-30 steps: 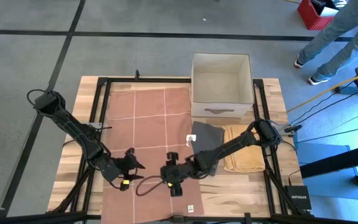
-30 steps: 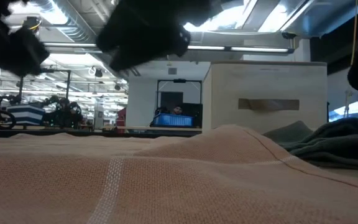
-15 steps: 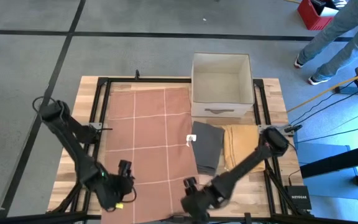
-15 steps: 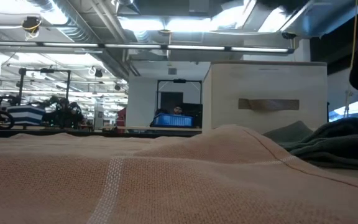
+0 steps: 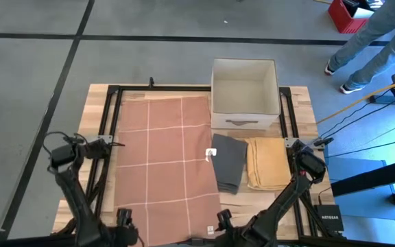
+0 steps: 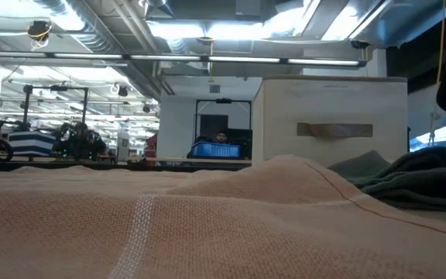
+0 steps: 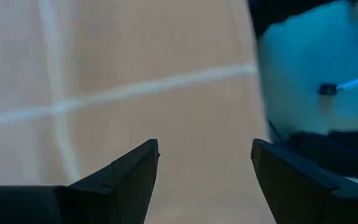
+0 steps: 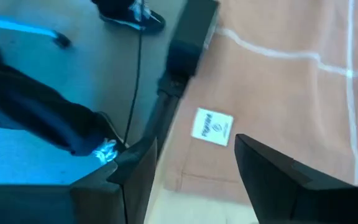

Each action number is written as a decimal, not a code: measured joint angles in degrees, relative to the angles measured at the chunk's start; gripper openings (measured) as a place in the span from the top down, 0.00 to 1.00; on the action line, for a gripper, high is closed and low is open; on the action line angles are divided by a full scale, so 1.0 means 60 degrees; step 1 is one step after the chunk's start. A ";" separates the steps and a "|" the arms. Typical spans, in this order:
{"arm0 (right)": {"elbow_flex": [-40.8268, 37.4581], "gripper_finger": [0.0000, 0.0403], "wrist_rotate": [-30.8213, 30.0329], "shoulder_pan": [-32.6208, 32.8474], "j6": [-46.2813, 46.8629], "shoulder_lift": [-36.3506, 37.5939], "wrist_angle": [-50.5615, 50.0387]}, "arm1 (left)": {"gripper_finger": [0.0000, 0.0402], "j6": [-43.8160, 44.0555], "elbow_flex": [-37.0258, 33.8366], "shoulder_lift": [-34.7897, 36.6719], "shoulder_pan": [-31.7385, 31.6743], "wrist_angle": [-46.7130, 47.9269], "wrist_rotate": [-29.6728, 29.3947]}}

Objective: Fold towel
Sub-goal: Fold the brown towel

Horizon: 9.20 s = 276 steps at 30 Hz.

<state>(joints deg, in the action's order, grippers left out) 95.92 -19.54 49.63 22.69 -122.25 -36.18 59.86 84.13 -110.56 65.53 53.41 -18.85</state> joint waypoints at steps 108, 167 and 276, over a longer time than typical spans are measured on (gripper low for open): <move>0.3545 0.99 -0.2788 -0.0169 0.1924 -0.1546 -0.3902 | 0.98 0.5100 0.2030 -0.0683 0.1159 0.4024 -0.0033; 0.3915 1.00 -0.1977 -0.8117 -0.3845 -0.0770 -0.5617 | 0.99 0.4177 -0.5054 0.8824 -0.2176 0.6110 -0.3418; -0.6463 0.45 0.2220 -0.6397 -0.1555 0.3798 0.3564 | 0.56 -0.2799 -0.8818 0.7198 -0.7794 -0.4063 -0.0463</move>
<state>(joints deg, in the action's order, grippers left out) 57.14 -6.22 11.25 13.37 -99.46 -14.79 43.07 31.22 -67.37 18.76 29.04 -21.63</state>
